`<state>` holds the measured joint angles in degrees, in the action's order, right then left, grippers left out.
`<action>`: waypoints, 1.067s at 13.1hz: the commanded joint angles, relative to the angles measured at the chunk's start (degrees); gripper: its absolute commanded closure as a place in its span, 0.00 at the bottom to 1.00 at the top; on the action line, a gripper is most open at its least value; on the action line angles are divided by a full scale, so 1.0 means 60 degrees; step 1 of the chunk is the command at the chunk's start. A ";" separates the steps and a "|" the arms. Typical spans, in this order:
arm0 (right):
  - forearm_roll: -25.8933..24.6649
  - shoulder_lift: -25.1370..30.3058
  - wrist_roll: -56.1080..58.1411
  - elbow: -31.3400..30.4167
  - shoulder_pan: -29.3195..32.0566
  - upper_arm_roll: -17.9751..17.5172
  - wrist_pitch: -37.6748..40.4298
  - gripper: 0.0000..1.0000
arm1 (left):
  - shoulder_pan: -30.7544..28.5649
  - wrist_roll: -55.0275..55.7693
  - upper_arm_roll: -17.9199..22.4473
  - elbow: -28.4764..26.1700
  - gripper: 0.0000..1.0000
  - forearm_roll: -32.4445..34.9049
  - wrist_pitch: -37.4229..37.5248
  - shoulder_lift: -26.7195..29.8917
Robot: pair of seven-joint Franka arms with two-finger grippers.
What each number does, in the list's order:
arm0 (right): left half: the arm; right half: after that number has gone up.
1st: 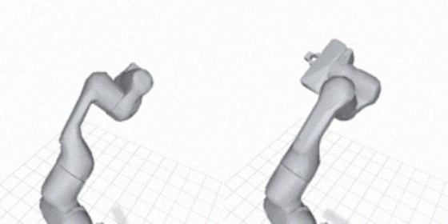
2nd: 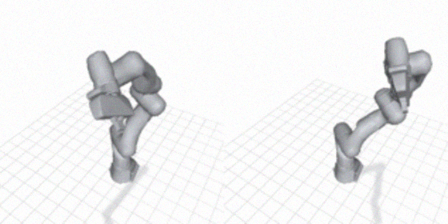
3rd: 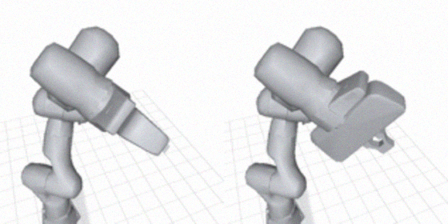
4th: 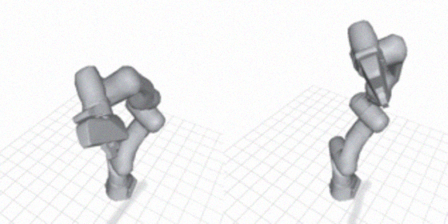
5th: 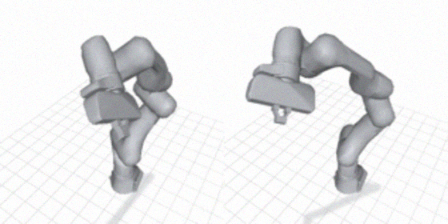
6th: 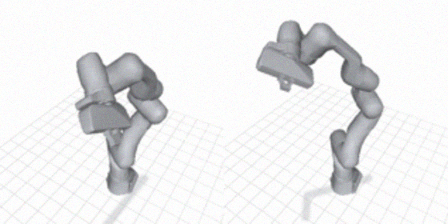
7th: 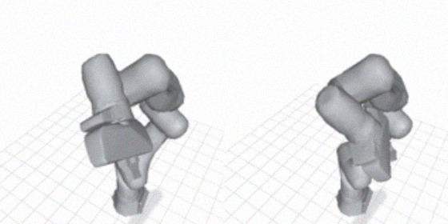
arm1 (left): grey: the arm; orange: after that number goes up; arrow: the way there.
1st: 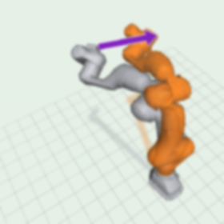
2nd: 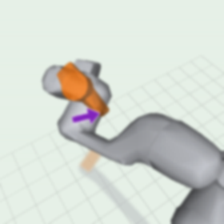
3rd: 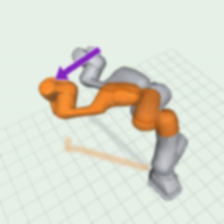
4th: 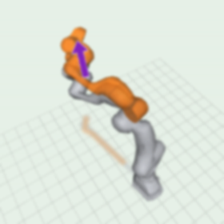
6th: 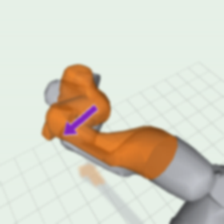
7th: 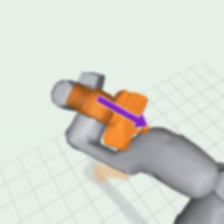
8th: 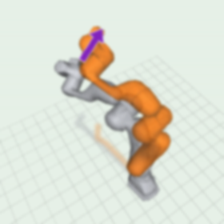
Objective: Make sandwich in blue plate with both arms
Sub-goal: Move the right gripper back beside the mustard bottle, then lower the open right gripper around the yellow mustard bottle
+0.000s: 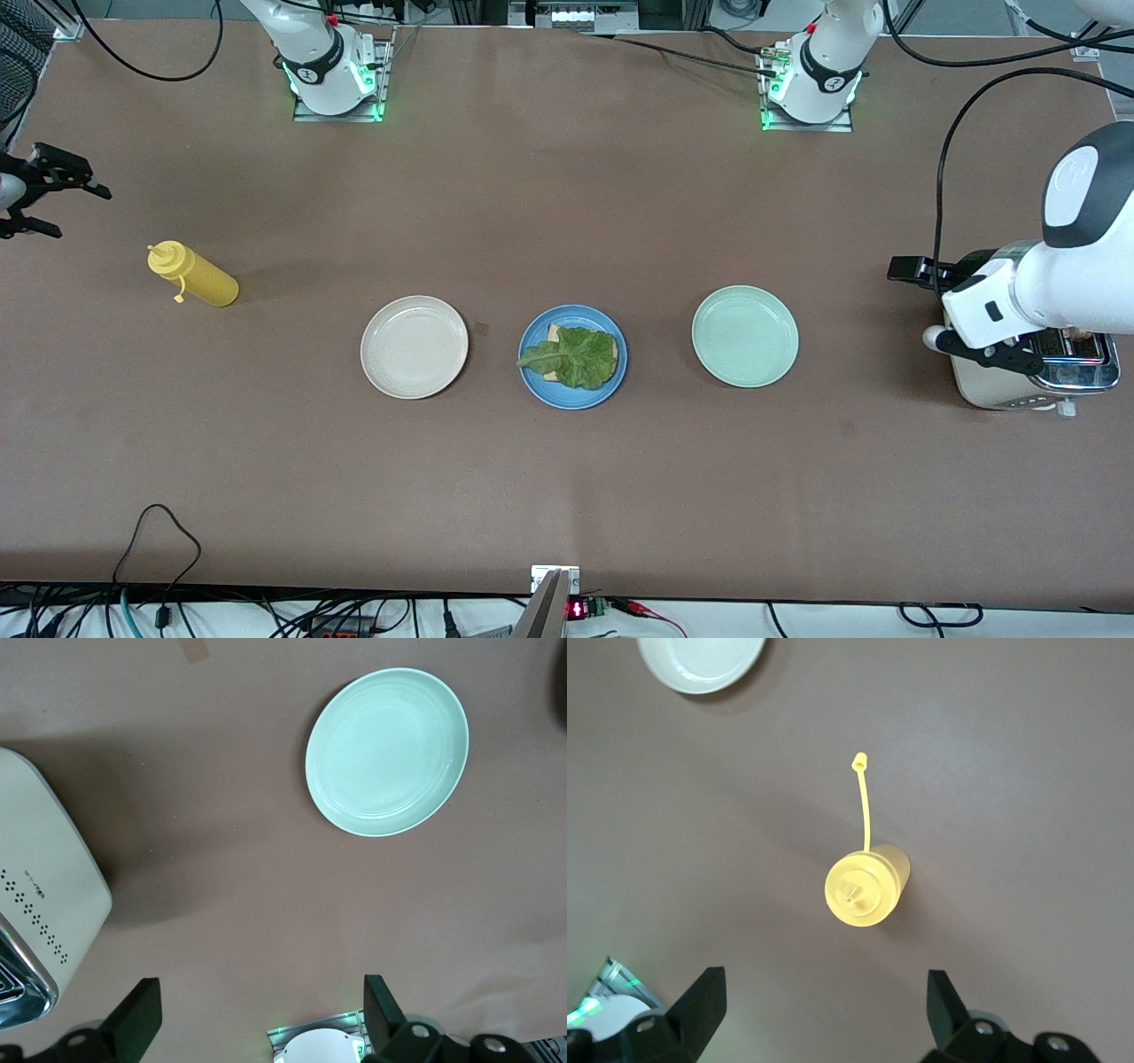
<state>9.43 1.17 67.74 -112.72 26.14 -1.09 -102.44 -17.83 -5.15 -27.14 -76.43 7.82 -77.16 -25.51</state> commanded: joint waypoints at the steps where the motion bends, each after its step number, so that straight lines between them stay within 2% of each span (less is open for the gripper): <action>1: 0.0843 -0.0077 0.2193 -0.0242 0.0373 -0.0067 -0.0212 0.00 | 0.0071 0.0067 -0.0018 0.0228 0.00 0.0118 0.0058 -0.0143; 4: 0.1678 -0.0487 0.4595 -0.0301 0.0813 -0.0067 -0.0212 0.00 | 0.0085 0.0081 -0.0032 0.0228 0.00 0.0103 0.0058 -0.0128; 10: 0.3348 -0.2141 0.8962 -0.0286 0.2028 -0.0067 -0.0110 0.00 | 0.0144 0.0535 -0.0003 0.0199 0.00 -0.0160 0.0043 -0.0157; 14: 0.4271 -0.3225 1.1131 -0.0228 0.2615 -0.0082 -0.0081 0.00 | 0.0159 0.1236 -0.0018 0.0214 0.00 -0.0175 0.0057 -0.0230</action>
<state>32.04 -15.47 128.73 -114.64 39.59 -0.84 -103.19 -17.06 -0.35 -27.13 -76.43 7.54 -77.17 -26.21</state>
